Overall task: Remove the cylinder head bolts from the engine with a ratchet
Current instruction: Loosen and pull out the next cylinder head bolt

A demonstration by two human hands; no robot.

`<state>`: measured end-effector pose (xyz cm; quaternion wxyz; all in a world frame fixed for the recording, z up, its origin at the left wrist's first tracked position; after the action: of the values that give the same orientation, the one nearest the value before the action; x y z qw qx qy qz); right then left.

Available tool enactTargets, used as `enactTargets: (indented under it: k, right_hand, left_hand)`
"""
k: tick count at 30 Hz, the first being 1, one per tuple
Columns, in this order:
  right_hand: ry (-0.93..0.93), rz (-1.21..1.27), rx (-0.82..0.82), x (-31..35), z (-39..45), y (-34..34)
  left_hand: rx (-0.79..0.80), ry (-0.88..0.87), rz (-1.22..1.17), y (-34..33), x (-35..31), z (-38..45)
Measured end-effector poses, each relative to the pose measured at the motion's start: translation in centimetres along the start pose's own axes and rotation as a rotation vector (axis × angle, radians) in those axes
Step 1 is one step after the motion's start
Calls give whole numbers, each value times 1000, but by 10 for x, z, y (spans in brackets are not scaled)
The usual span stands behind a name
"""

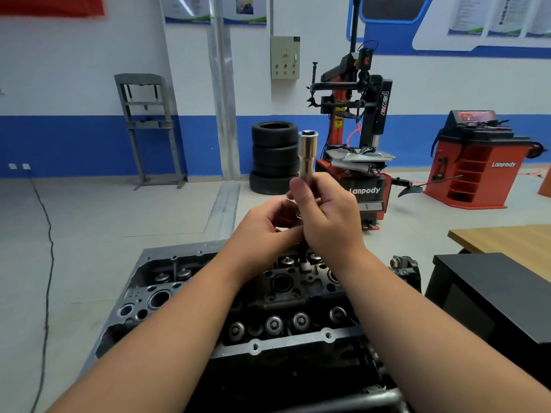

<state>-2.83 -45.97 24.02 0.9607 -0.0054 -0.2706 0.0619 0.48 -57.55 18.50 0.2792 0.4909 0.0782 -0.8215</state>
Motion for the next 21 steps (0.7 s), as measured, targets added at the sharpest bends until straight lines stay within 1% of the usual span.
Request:
enactTargets:
  k: [3,5,8,10,12,14,15,18,21]
  right_hand:
    - [-44,-1,79,-4,-2,-9]
    - [-61,-12,91,-6,-2,-10]
    - [-7,-45,96,0,-3,-10]
    - [34,-36,82,4,-3,-9]
    - [70,-44,19,8,-2,-2]
    - [78,-34,-52,9,-1,5]
    - [66,-15,-55,8,-1,5]
    - [-9,58,29,2,-1,-3]
    - [23,12,66,1,-1,-8]
  left_hand:
    - [68,55,-29,3,2,0]
    - [126,70,-45,-1,2,-3]
    - [173,51,-16,-8,-1,-8]
    - [162,29,7,-8,-4,-8]
    - [140,16,22,-6,-6,-6]
    - [102,16,41,-3,-5,-3]
    - [85,18,53,-1,-3,-1]
    - [29,49,-14,12,-2,6]
    - [4,140,-152,29,2,11]
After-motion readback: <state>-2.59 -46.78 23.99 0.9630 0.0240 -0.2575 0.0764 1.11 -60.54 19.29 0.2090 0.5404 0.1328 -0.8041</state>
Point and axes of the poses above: each hand's wrist, its own z-axis towards the middle knuckle, its own y-axis out of the back of the hand, x = y × z, the point moved 10 cm from there along z, towards the middle knuckle, and after that the axes turned 12 degrees about -x, right-handed, at the moved point
